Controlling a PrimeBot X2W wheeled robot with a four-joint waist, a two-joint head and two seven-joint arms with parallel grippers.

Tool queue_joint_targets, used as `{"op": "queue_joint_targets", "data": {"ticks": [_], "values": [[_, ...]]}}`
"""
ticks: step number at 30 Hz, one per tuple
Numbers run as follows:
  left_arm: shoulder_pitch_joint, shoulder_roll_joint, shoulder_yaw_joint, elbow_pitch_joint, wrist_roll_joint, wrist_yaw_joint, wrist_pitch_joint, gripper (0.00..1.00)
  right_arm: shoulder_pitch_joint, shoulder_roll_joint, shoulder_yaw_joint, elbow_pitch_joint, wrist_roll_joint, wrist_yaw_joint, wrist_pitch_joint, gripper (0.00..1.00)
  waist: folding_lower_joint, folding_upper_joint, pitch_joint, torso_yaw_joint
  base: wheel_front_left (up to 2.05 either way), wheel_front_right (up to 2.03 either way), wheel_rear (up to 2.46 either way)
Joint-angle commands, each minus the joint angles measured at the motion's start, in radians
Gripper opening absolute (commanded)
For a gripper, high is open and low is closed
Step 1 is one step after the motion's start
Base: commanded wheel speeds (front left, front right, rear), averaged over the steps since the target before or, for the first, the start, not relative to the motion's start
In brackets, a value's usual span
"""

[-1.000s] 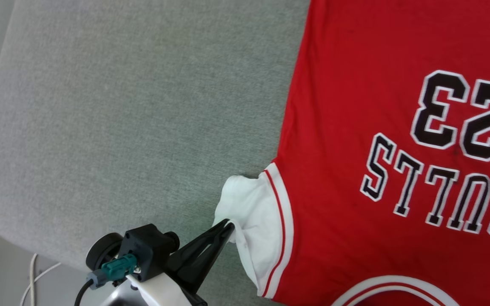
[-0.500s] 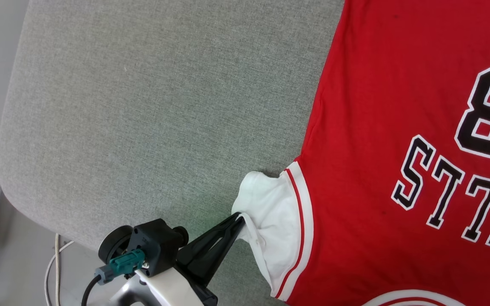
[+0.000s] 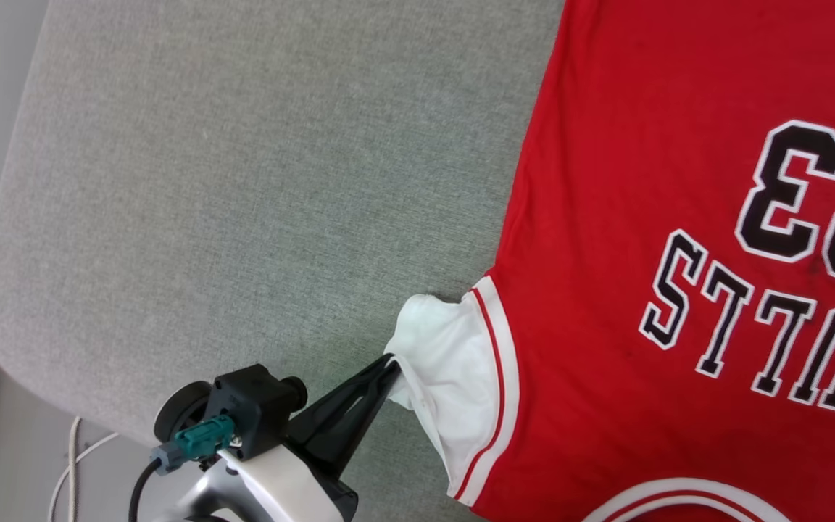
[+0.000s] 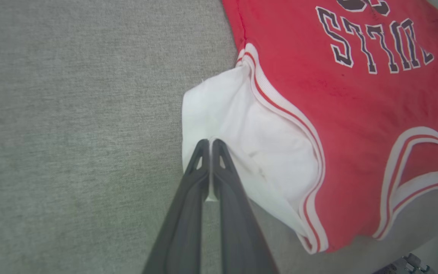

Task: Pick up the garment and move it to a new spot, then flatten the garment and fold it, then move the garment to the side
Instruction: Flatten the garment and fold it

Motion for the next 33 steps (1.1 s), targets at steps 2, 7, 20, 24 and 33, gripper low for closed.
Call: {"op": "queue_joint_targets", "data": {"ticks": [2, 7, 20, 24, 33], "values": [[0.002, 0.005, 0.01, 0.003, -0.005, 0.007, -0.006, 0.0, 0.062, 0.004, -0.002, 0.021, 0.003, 0.0, 0.005, 0.0, 0.0, 0.0, -0.037, -0.032, 0.0, 0.0, 0.0], [0.031, 0.007, 0.024, 0.023, -0.032, 0.021, -0.009, 0.0, 0.159, 0.011, 0.016, 0.004, 0.051, 0.0, -0.013, 0.0, 0.0, 0.0, -0.112, -0.096, 0.0, 0.0, 0.0], [0.102, 0.024, 0.052, 0.103, -0.08, 0.04, -0.031, 0.0, 0.484, 0.035, 0.008, -0.11, 0.238, 0.0, -0.074, 0.0, 0.0, 0.0, -0.297, -0.234, 0.0, 0.0, 0.0], [0.129, 0.029, 0.06, 0.124, -0.092, 0.051, -0.042, 0.0, 0.591, 0.046, -0.002, -0.157, 0.293, 0.0, -0.101, 0.0, 0.0, 0.0, -0.343, -0.261, 0.0, 0.0, 0.0], [0.176, 0.03, 0.073, 0.144, -0.116, 0.067, -0.062, 0.0, 0.791, 0.071, -0.018, -0.291, 0.378, 0.0, -0.144, 0.0, 0.0, 0.0, -0.425, -0.302, 0.0, 0.0, 0.0]]}}
